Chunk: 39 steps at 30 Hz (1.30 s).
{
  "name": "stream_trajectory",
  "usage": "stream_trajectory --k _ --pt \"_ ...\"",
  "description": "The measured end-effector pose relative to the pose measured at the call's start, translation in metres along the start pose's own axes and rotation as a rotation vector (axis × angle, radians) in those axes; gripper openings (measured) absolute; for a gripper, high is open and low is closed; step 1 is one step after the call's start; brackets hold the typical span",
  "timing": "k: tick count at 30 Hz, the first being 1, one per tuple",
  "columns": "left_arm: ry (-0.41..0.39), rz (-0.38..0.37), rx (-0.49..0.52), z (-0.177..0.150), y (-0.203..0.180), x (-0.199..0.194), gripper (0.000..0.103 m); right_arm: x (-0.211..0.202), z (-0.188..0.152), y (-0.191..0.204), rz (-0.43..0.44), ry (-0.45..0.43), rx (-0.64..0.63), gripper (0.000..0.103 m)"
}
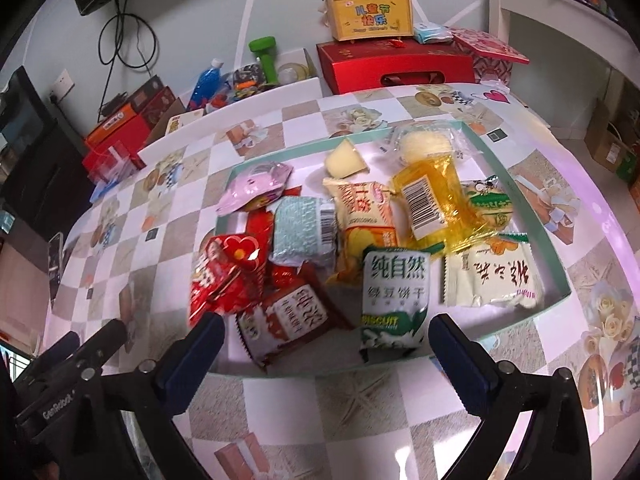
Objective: Organize snacks
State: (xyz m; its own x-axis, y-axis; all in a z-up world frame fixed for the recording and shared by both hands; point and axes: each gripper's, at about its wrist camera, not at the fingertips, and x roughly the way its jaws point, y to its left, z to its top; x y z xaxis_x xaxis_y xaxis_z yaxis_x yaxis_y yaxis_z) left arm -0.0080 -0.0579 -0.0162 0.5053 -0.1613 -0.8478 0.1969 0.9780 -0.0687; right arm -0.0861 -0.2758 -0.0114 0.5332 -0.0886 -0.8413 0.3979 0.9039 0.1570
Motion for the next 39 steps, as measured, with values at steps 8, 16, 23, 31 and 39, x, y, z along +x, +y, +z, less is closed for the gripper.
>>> stream_trajectory --k 8,16,23,31,39 --pt "0.018 0.065 -0.049 -0.005 0.012 -0.003 0.103 0.0 -0.008 0.008 -0.011 0.023 -0.021 0.103" --pt "0.061 0.066 -0.066 -0.007 0.019 0.002 0.103 0.004 -0.009 0.009 -0.014 0.037 -0.027 0.103" --pt "0.052 0.077 -0.043 -0.005 0.015 0.002 0.103 0.006 -0.009 0.01 -0.016 0.04 -0.031 0.103" --pt "0.053 0.096 -0.008 -0.005 0.008 0.001 0.103 0.009 -0.009 0.01 -0.016 0.051 -0.031 0.103" --pt "0.05 0.112 -0.004 -0.004 0.009 0.0 0.103 0.009 -0.009 0.009 -0.016 0.052 -0.029 0.103"
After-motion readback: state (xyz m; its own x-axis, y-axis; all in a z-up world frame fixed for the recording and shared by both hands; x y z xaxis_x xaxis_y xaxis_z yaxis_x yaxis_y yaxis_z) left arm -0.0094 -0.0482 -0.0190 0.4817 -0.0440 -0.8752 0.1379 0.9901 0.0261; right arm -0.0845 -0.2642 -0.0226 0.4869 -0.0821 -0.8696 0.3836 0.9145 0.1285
